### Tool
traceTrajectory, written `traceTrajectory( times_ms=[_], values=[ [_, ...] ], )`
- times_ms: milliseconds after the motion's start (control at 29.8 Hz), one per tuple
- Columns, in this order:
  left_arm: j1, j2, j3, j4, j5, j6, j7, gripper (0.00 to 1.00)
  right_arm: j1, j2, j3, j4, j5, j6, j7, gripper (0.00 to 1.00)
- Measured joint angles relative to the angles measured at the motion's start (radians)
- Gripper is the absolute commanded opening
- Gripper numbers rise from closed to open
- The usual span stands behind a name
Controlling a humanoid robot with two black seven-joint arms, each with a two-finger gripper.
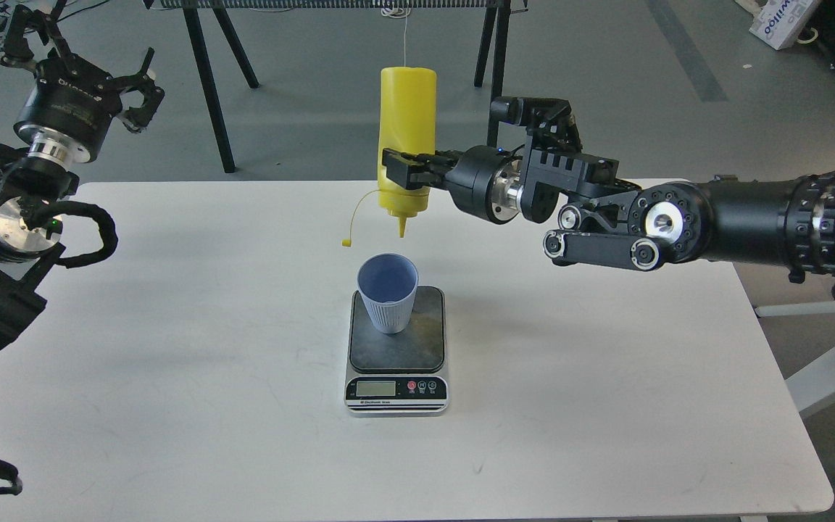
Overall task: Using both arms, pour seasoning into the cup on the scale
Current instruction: 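Turn the bottle upright and carry it back beside the scale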
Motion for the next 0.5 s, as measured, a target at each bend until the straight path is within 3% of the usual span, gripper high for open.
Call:
traceTrajectory(
  times_ms=[235,402,503],
  values=[
    [-0.001,0.014,-0.023,0.000,0.000,0.000,0.006,1.00,-0.081,-0.190,0.214,0.028,0.234,0.106,-0.011,0.39],
    [-0.004,0.017,-0.024,-0.001,0.001,0.000,0.008,1.00,-0.203,-0.388,0.457,0.137,0.429,0.203,-0.092,0.39],
    [-0.004,0.019,-0.021,-0.001,0.001,0.000,0.011,1.00,-0.287,-0.494,0.568,0.202,0.556,0.239,-0.114,0.39]
  ],
)
